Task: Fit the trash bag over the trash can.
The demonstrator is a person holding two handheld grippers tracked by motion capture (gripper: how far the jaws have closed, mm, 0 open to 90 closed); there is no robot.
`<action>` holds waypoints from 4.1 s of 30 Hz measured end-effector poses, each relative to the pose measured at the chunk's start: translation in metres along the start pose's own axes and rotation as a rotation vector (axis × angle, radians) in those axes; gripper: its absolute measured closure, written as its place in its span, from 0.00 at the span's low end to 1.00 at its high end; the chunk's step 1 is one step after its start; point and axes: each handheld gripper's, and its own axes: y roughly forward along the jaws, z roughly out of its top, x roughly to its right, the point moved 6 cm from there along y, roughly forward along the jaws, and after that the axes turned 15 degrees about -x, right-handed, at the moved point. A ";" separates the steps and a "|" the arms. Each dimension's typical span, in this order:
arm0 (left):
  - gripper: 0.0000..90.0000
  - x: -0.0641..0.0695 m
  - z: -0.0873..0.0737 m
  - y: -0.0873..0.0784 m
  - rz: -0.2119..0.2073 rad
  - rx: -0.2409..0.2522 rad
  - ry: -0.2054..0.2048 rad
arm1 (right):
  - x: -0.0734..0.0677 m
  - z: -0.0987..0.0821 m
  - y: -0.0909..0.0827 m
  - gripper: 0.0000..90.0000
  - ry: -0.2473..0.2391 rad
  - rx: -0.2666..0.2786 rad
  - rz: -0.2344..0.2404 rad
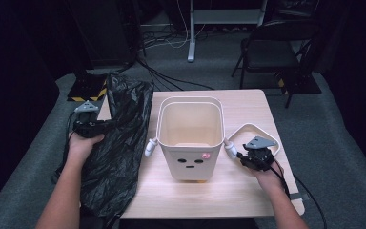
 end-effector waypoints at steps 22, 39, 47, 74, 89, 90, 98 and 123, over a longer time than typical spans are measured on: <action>0.98 0.034 0.031 -0.059 -0.124 0.048 0.121 | 0.005 0.000 -0.005 0.60 0.022 0.015 0.000; 0.98 0.058 0.045 -0.093 -0.205 0.081 0.217 | 0.005 0.001 -0.008 0.60 0.018 0.021 -0.007; 0.98 0.067 0.052 -0.098 -0.219 0.090 0.243 | 0.003 0.005 -0.011 0.60 0.014 0.026 0.043; 0.98 0.096 0.081 -0.162 -0.228 0.145 0.345 | 0.012 0.033 -0.062 0.60 -0.028 0.083 0.172; 0.98 0.107 0.094 -0.180 -0.288 0.183 0.380 | 0.015 0.035 -0.067 0.60 -0.029 0.095 0.162; 0.98 0.108 0.094 -0.177 -0.295 0.184 0.380 | 0.015 0.035 -0.066 0.60 -0.030 0.095 0.161; 0.98 0.122 0.101 -0.145 -0.330 0.159 0.393 | 0.014 0.036 -0.072 0.60 -0.040 0.104 0.156; 0.35 0.165 0.099 -0.086 -0.325 0.107 0.395 | 0.012 0.042 -0.089 0.60 -0.069 0.138 0.134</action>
